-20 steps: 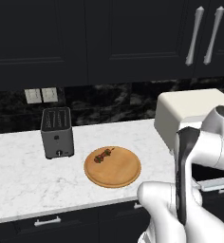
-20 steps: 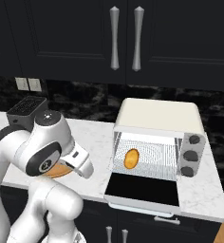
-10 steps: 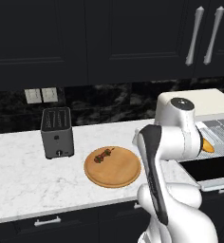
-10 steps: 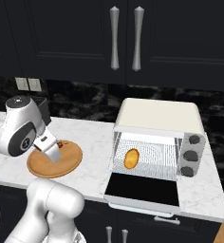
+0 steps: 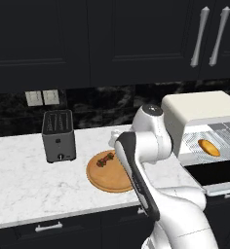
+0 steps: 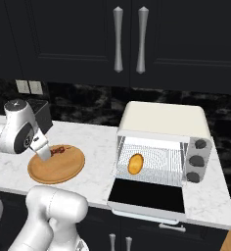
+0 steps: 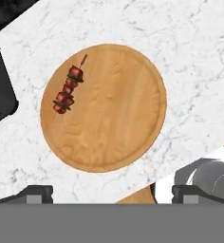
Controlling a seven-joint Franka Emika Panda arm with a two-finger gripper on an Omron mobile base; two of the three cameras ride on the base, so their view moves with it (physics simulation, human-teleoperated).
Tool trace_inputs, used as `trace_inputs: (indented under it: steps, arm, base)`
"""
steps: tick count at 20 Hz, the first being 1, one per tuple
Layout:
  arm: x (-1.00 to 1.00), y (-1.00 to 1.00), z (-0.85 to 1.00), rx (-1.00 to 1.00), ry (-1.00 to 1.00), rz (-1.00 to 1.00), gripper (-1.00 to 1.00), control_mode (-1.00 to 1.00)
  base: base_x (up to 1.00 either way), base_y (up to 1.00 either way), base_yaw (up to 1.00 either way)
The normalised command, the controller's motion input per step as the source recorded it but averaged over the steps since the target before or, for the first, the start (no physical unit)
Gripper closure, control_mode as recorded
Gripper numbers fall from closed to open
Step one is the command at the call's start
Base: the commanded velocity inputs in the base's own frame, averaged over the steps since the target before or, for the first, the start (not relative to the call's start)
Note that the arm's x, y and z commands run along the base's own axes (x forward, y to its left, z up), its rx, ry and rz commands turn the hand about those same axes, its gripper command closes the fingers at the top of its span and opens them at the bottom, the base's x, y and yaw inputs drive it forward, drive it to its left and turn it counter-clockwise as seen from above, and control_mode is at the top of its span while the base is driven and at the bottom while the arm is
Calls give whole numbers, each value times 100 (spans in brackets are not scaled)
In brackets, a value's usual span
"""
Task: Pick up the kebab skewer and baguette bread, and place them inside the toaster oven. Close the toaster oven door and start by setting the timer.
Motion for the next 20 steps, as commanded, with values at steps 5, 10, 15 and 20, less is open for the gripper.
trace_inputs:
  steps: [5, 10, 15, 20]
  arm:
    - [65, 10, -48, 6, 0, 0, -100, -100]
    - [62, 28, -27, 0, 1, 0, -100, -100]
    - [48, 25, -35, 0, 4, 0, -100, -100]
    - [33, 0, -34, 0, 2, 0, -100, -100]
  base:
    - [0, 0, 0]
    - [0, 0, 0]
    - [0, 0, 0]
    - [0, 0, 0]
